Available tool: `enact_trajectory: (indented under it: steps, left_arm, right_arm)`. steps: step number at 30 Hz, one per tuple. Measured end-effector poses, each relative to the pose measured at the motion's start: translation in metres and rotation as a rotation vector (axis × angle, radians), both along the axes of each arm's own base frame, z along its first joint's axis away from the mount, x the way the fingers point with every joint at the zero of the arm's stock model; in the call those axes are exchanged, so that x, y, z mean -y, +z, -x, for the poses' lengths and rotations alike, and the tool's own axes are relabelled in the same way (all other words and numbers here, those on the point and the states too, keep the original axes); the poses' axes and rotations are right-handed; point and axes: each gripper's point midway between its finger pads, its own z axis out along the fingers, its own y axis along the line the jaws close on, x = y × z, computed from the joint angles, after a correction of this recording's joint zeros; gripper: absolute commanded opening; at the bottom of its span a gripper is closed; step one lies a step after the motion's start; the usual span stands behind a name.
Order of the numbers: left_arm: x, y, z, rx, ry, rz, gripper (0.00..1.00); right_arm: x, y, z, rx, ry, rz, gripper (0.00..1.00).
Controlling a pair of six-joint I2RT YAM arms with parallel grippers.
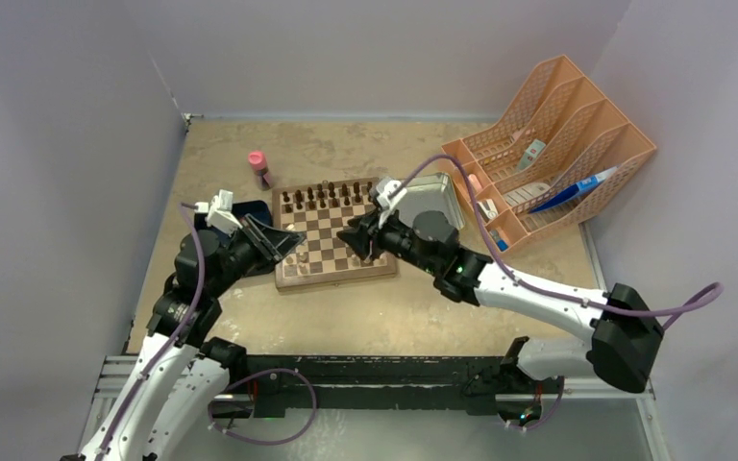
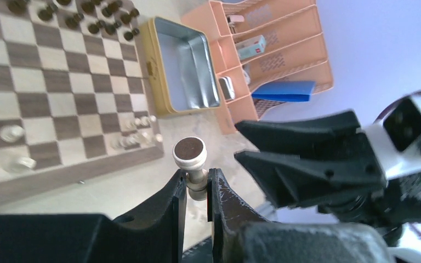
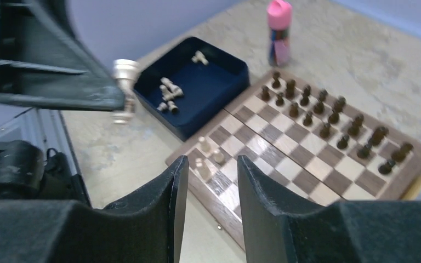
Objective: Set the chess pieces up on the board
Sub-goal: Place the chess piece on the chessboard.
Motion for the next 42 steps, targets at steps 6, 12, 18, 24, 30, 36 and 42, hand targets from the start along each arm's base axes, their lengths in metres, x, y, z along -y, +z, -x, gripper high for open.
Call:
enact_trajectory:
  steps: [6, 12, 18, 24, 30, 36, 42]
  left_arm:
    - [0.01, 0.008, 0.008, -0.139, 0.011, 0.201, 0.0]
    - [0.013, 0.023, 0.018, -0.186, 0.006, 0.339, 0.0]
    - [0.018, 0.027, 0.022, -0.234, -0.017, 0.405, 0.0]
    - [0.021, 0.029, 0.025, -0.243, -0.034, 0.42, 0.0]
    - [0.022, 0.032, 0.026, -0.241, -0.045, 0.432, 0.0]
    - [0.022, 0.038, 0.026, -0.232, -0.049, 0.455, 0.0]
    - [0.022, 0.039, 0.025, -0.228, -0.045, 0.454, 0.32]
  right_arm:
    - [-0.017, 0.025, 0.048, 0.252, 0.121, -0.112, 0.48]
    - [-0.032, 0.063, 0.077, 0.439, 0.161, -0.221, 0.47]
    - [-0.043, 0.073, 0.077, 0.492, 0.134, -0.275, 0.46]
    - [-0.059, 0.049, 0.075, 0.489, 0.11, -0.218, 0.43]
    - [-0.062, 0.05, 0.075, 0.492, 0.08, -0.222, 0.31]
    - [-0.062, 0.056, 0.069, 0.501, 0.038, -0.241, 0.14]
    - [-0.062, 0.057, 0.067, 0.495, 0.015, -0.256, 0.07]
